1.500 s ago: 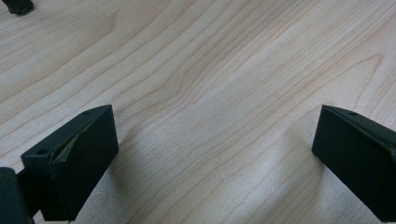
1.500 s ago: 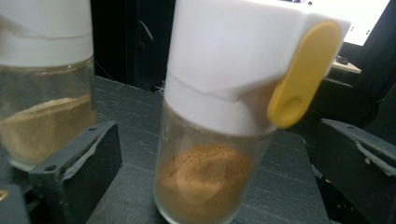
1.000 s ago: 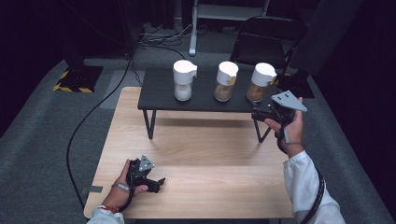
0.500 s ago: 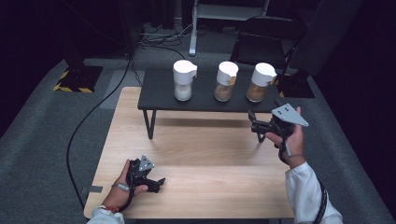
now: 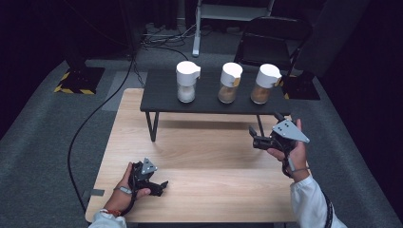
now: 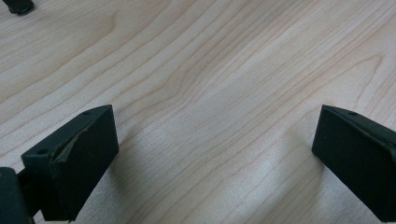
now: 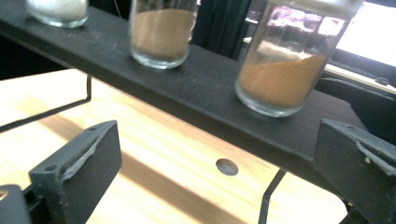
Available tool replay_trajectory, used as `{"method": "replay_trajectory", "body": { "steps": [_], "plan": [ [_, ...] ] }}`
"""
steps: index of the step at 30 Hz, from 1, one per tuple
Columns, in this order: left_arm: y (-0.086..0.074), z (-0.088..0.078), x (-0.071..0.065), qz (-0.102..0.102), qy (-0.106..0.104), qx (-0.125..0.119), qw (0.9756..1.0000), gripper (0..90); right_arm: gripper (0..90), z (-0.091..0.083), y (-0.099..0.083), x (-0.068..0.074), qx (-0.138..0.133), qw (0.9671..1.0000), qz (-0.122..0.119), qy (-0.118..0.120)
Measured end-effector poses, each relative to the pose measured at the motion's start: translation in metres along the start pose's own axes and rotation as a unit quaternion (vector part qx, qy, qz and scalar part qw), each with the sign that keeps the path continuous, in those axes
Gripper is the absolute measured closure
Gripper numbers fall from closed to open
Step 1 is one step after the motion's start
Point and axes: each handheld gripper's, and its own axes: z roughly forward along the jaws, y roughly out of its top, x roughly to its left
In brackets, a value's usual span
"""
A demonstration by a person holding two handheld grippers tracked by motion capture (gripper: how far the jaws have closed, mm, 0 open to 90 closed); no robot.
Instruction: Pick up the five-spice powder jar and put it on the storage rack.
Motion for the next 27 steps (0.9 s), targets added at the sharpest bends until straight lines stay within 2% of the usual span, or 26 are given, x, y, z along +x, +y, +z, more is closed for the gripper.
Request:
{"method": "replay_trajectory", "body": {
  "steps": [10, 27],
  "plan": [
    [0.000, 0.000, 0.000, 0.000, 0.000, 0.000, 1.0000, 0.2, 1.0, -0.002, -0.015, 0.008, 0.004, 0.9997, -0.016, 0.018],
    [0.000, 0.000, 0.000, 0.000, 0.000, 0.000, 1.0000, 0.2, 1.0, 0.000, -0.039, 0.021, 0.043, 0.9977, -0.036, 0.036]
  ]
}}
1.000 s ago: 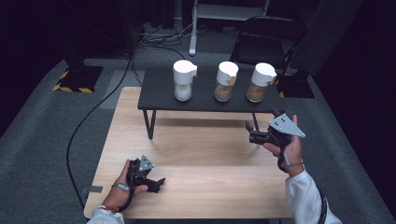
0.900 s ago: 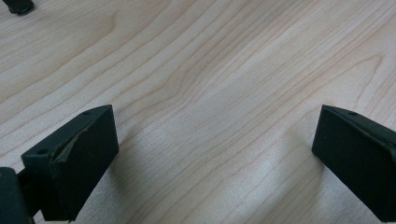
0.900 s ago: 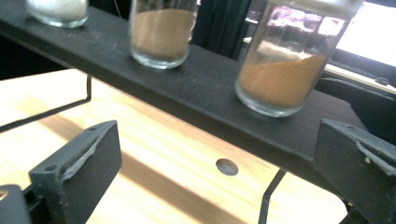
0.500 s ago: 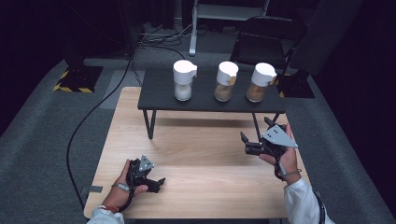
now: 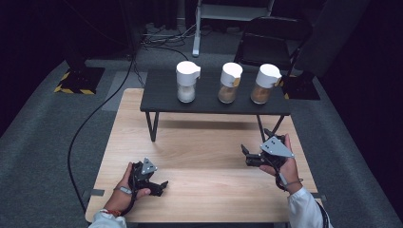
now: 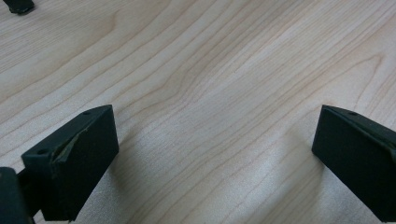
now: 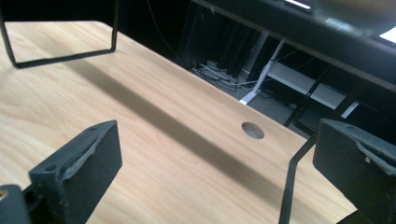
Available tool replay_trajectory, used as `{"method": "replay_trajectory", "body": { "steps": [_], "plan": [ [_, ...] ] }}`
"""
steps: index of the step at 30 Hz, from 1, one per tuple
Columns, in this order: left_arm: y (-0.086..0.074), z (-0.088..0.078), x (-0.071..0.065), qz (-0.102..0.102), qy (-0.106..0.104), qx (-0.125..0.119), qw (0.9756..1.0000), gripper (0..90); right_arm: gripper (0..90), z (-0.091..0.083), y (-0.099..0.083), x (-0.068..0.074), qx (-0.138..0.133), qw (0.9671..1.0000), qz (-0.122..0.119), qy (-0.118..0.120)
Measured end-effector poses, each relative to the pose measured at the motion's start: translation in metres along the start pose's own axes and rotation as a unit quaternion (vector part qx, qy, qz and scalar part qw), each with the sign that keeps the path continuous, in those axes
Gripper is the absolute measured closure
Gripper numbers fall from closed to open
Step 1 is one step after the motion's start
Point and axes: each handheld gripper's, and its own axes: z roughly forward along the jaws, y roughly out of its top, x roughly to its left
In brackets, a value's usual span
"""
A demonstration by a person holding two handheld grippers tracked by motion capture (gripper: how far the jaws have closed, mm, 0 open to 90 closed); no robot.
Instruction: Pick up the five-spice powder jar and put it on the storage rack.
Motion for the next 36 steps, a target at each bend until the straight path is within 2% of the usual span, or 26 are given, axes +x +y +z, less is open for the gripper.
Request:
{"method": "replay_trajectory", "body": {
  "steps": [13, 26, 36],
  "plan": [
    [0.000, 0.000, 0.000, 0.000, 0.000, 0.000, 1.0000, 0.2, 1.0, 0.002, -0.018, 0.007, 0.044, 0.9988, -0.014, 0.016],
    [0.000, 0.000, 0.000, 0.000, 0.000, 0.000, 1.0000, 0.2, 1.0, 0.001, -0.037, 0.011, 0.095, 0.9946, -0.027, 0.030],
    [0.000, 0.000, 0.000, 0.000, 0.000, 0.000, 1.0000, 0.2, 1.0, -0.001, -0.046, 0.010, 0.121, 0.9917, -0.028, 0.035]
  ]
}}
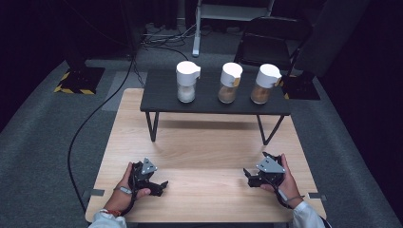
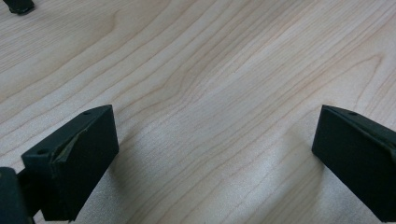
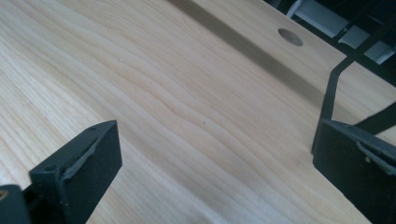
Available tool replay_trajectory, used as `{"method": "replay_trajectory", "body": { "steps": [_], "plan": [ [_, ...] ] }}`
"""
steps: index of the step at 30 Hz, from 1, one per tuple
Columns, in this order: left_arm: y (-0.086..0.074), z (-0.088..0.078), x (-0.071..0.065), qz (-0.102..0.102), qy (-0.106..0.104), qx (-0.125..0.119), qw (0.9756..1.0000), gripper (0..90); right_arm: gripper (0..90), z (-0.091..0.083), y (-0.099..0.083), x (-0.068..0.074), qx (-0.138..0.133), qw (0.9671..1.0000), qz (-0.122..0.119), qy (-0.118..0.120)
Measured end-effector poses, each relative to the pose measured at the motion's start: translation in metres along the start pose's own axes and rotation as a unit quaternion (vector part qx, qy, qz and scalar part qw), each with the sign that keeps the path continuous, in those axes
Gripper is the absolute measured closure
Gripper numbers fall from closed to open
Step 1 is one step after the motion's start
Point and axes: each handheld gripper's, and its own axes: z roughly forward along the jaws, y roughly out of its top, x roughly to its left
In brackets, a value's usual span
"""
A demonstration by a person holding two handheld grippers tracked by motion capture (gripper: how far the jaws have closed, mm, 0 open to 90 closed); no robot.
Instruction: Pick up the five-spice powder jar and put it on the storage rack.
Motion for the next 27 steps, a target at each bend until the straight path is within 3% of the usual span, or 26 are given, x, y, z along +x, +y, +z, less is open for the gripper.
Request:
{"method": "replay_trajectory", "body": {
  "steps": [7, 23, 27],
  "plan": [
    [0.000, 0.000, 0.000, 0.000, 0.000, 0.000, 1.0000, 0.2, 1.0, -0.002, -0.007, -0.001, 0.018, 0.9998, 0.004, 0.004],
    [0.000, 0.000, 0.000, -0.001, 0.000, 0.001, 1.0000, 0.2, 1.4, -0.012, -0.023, -0.016, 0.049, 0.9966, 0.065, 0.012],
    [0.000, 0.000, 0.000, -0.001, 0.000, 0.000, 1.0000, 0.2, 1.5, -0.013, -0.025, -0.019, 0.056, 0.9958, 0.071, 0.013]
  ]
}}
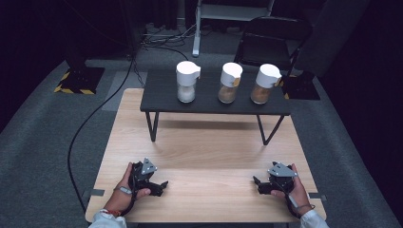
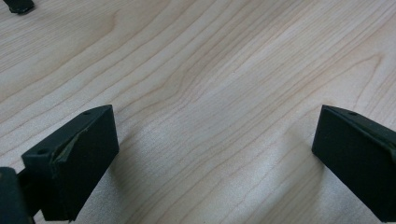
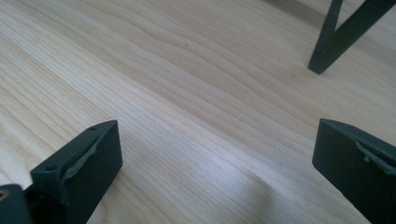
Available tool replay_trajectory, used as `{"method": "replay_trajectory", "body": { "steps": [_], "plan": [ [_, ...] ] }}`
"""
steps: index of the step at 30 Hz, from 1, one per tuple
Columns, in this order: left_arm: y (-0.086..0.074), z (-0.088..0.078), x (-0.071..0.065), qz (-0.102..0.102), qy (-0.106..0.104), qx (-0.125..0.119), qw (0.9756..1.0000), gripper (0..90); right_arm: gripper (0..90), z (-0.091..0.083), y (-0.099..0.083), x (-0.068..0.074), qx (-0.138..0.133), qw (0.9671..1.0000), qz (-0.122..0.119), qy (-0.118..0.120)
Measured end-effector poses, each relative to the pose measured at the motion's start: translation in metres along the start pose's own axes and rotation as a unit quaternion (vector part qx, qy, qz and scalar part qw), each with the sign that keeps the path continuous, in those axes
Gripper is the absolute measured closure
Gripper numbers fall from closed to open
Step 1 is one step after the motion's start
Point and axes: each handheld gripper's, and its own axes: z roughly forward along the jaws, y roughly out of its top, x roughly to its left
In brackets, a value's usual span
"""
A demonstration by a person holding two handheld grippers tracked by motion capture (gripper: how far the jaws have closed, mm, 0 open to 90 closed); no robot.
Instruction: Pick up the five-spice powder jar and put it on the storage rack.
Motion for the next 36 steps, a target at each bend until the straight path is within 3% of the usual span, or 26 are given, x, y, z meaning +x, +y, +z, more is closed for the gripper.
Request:
{"method": "replay_trajectory", "body": {
  "steps": [7, 12, 17, 22, 36],
  "plan": [
    [0.000, 0.000, 0.000, 0.000, 0.000, 0.000, 1.0000, 0.2, 1.6, -0.001, 0.000, -0.006, 0.014, 0.9998, 0.010, 0.007],
    [0.000, 0.000, 0.000, 0.000, 0.000, 0.000, 1.0000, 0.2, 1.5, -0.002, 0.000, -0.015, 0.024, 0.9990, 0.033, 0.016],
    [0.000, 0.000, 0.000, 0.000, -0.001, 0.001, 1.0000, 0.1, 0.9, -0.001, 0.001, -0.026, 0.036, 0.9971, 0.058, 0.034],
    [0.000, 0.000, 0.001, 0.001, -0.001, 0.000, 1.0000, 0.1, 0.3, 0.001, 0.002, -0.040, 0.052, 0.9928, 0.092, 0.056],
    [0.001, 0.001, 0.002, 0.005, -0.004, -0.001, 1.0000, 0.1, 0.1, 0.000, 0.000, -0.045, 0.052, 0.9926, 0.092, 0.060]
  ]
}}
